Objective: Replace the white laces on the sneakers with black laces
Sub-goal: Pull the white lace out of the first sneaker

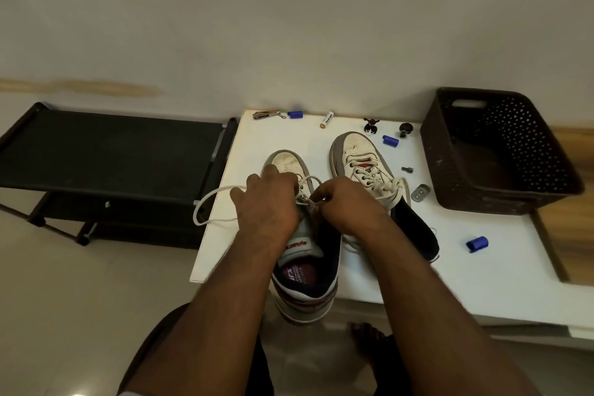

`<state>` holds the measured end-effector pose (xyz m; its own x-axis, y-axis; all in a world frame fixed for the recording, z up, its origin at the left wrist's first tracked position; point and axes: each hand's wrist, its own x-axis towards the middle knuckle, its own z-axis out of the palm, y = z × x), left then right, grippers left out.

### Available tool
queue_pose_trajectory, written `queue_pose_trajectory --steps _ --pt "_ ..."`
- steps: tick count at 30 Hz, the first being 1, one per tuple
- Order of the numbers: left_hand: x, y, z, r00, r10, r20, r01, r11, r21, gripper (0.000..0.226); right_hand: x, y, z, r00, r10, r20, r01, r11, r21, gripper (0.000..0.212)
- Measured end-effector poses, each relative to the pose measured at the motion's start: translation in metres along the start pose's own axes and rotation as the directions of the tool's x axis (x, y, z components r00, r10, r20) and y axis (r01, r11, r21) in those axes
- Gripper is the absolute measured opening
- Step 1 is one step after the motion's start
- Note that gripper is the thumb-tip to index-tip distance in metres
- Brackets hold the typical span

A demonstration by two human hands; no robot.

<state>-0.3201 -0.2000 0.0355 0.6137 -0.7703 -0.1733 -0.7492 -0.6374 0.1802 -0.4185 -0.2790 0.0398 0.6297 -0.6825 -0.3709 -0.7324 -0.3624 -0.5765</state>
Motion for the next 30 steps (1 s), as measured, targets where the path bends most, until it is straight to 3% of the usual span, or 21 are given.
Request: queue_pose_trajectory --steps 3,7,19,23,25,28,30 --pt "0.001 0.004 0.007 0.999 -0.016 -0.038 0.017 0.999 0.032 0.037 -0.001 -0.002 0.001 1.000 -0.021 0.006 0.021 1.000 -0.017 0.031" --pt "0.004 0.005 0.007 0.994 -0.038 -0.103 0.033 0.998 -0.052 0.018 -0.001 -0.002 0.001 1.000 -0.027 0.005 0.027 1.000 -0.002 0.029" --pt "0.010 0.001 0.002 0.999 -0.042 0.000 0.041 0.981 -0.188 0.015 -0.002 0.000 -0.001 0.998 0.003 0.056 -0.006 0.998 0.056 0.030" --pt "0.014 -0.031 -0.014 0.952 -0.267 -0.149 0.188 0.895 -0.404 0.012 -0.003 0.000 -0.002 0.994 0.036 0.098 -0.045 0.994 0.096 0.033" --pt "0.015 -0.042 -0.015 0.937 -0.322 -0.137 0.229 0.859 -0.457 0.007 -0.002 -0.002 -0.002 0.994 0.032 0.102 -0.041 0.995 0.091 0.033" --pt "0.013 -0.032 -0.010 0.994 -0.105 0.041 0.111 0.843 -0.526 0.024 -0.001 -0.003 0.000 0.995 0.026 0.095 -0.032 0.997 0.068 0.031" --pt "0.013 -0.022 -0.007 0.988 -0.003 0.152 0.073 0.888 -0.454 0.025 0.000 -0.004 0.000 0.996 0.015 0.090 -0.018 0.999 0.036 0.029"
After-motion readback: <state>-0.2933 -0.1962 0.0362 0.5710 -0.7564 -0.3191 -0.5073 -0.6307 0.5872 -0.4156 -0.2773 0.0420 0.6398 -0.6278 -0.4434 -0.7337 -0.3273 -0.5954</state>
